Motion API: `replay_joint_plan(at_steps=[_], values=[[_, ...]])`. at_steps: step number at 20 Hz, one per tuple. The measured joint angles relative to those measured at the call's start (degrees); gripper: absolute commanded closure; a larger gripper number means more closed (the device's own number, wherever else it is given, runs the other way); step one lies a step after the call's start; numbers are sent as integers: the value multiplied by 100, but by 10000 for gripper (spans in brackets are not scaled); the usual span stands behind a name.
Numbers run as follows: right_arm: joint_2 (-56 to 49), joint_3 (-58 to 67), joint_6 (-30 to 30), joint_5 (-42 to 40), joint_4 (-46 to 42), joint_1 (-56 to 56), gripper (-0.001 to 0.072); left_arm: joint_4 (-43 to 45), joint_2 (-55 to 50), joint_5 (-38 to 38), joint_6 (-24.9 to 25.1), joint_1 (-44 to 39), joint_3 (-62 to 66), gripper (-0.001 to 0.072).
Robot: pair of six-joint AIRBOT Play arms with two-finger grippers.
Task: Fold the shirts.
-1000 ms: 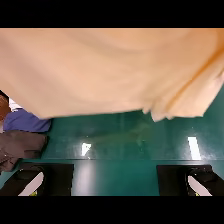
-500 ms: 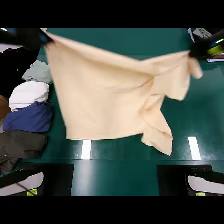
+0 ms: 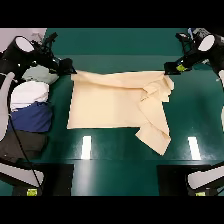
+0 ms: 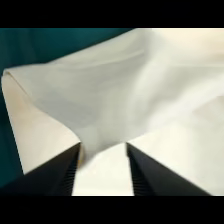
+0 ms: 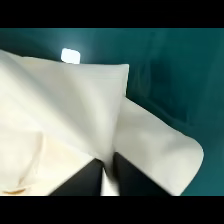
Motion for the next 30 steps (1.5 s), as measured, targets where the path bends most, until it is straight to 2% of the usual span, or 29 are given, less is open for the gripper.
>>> replay_joint_plan(at_steps=[3,8,13,17,20,26,27,28,29,30], values=[[-57,-11,-11,-118,192,-173,262,166,-101,-20,7,52,37,276],[494,-240,-160,330,299,-496,264,662,199,-1014,11,540,-59,275],[1631,-1325,-291,514,323,-509,264,968,1375,-1270,24,846,-1823,275],[2398,-2229,-321,332,334,-339,264,927,2284,-846,74,881,-3773,276],[2761,-2671,-321,245,337,-219,264,450,2575,-450,334,883,-4826,275],[3174,-2988,-282,245,428,-142,266,-374,2730,229,710,546,-5740,279],[3222,-3001,-278,258,437,-142,267,-413,2741,315,717,468,-5768,433],[3259,-3014,-269,286,435,-142,272,-407,2739,452,715,393,-5790,622],[3287,-3023,-264,341,442,-142,278,-352,2730,546,715,345,-5772,679],[3305,-3045,-260,422,444,-138,286,-354,2739,564,713,319,-5707,679]])
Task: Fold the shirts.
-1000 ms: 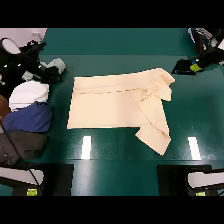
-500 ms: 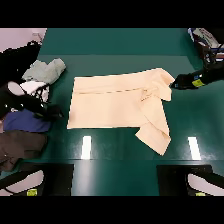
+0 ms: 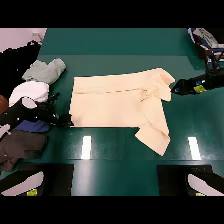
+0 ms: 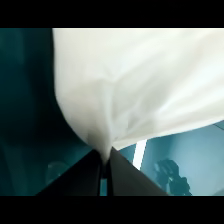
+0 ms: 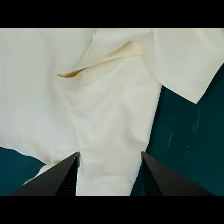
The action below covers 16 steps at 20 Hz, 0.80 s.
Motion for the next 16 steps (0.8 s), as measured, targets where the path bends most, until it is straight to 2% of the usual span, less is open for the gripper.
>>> replay_joint_plan(at_steps=[1,2,6,9,10,11,12,16], values=[[15,-44,4,85,-7,20,289,-9,11,22,-17,-26,79,679],[26,-118,7,157,-13,68,347,-46,31,20,-17,-46,186,679],[44,-726,120,240,-363,660,347,-96,66,-94,-37,-79,568,679],[44,-1222,354,94,-1119,1517,344,-107,74,-164,-33,-90,682,679],[44,-1338,435,46,-1408,1814,277,-114,76,-177,-31,-90,702,679],[42,-1438,529,2,-1744,2122,108,-114,76,-181,-20,-90,717,679],[26,-1508,577,-17,-2011,2382,70,-116,76,-186,-20,-90,726,679],[-271,-1650,715,-87,-2647,3088,83,-129,76,-205,-15,-90,745,678]])
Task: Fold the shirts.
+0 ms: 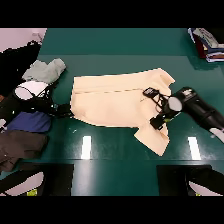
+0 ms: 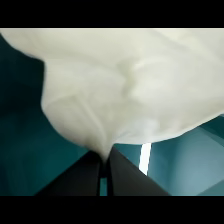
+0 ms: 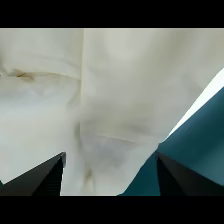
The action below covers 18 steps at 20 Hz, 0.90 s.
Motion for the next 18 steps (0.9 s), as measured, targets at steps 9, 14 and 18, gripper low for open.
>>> replay_joint_plan(at_steps=[9,14,18], values=[[-901,184,197,35,-511,374,386,0,0,-17,7,0,2,679],[-992,280,258,42,-706,391,695,2,0,-59,11,0,4,678],[-763,343,232,208,-741,356,697,17,11,-363,83,133,280,679]])
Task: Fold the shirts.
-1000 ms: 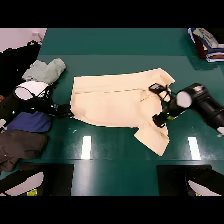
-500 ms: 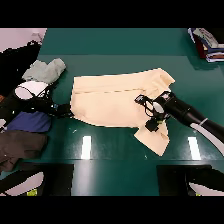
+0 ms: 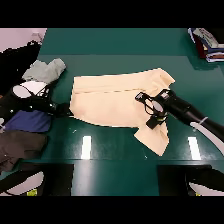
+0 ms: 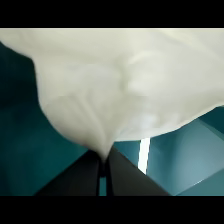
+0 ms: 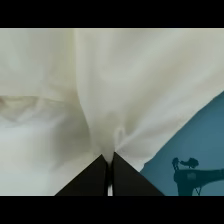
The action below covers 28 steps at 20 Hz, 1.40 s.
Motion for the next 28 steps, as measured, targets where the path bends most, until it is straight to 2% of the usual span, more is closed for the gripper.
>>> replay_joint_plan(at_steps=[3,6,10,13,16,18,23,28], values=[[575,280,-13,221,83,-315,697,4,136,-435,57,376,625,679],[1244,756,-15,341,660,-1126,697,-20,476,-726,66,754,1276,679],[1943,1390,-66,133,2175,-2828,697,-188,955,-898,-44,997,2076,679],[2273,1908,-374,-225,3698,-4087,696,-616,1174,-920,-94,1056,2894,679],[2518,2555,-721,-542,4988,-5066,696,-1054,1292,-855,-127,1075,4074,679],[2691,3012,-879,-737,5495,-5543,696,-1213,1327,-789,-177,1084,4999,679],[3075,4162,-1088,-1047,6006,-6422,698,-1388,1419,-380,-286,1086,7005,679],[3106,5342,-1058,-916,6107,-7263,699,-1519,1753,267,-363,1086,7639,679]])
